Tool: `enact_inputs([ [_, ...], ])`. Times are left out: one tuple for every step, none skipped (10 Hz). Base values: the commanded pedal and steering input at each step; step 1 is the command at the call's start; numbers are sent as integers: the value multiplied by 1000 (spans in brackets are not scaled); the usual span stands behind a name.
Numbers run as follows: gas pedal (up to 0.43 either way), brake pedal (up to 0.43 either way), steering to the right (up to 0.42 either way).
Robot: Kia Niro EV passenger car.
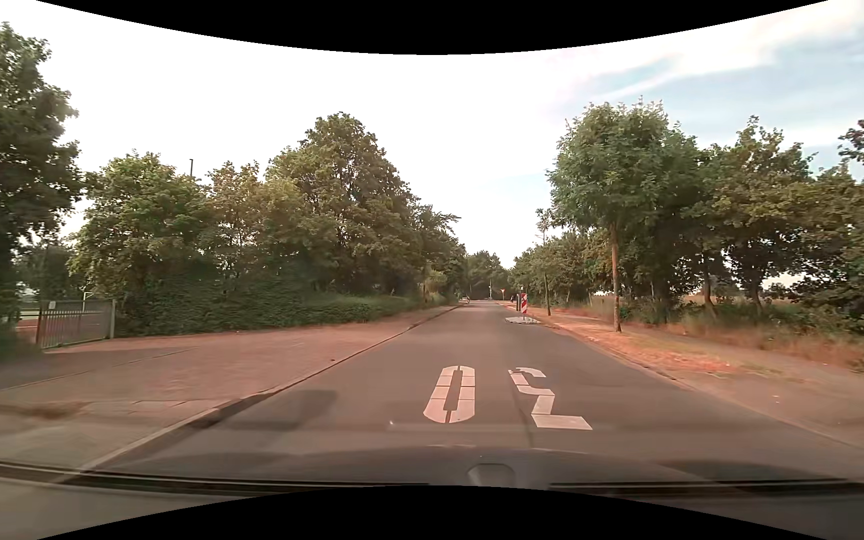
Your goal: Follow the waypoints while adhering to traffic rules and regulations
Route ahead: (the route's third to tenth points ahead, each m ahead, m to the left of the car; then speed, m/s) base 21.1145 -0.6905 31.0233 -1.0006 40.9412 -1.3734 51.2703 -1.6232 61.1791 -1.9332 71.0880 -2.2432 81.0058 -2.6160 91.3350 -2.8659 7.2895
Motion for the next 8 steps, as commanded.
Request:
enact_inputs([
  [150,0,5],
  [150,0,6],
  [150,0,7],
  [150,0,7],
  [150,0,5],
  [150,0,4],
  [150,0,4],
  [150,0,4],
])
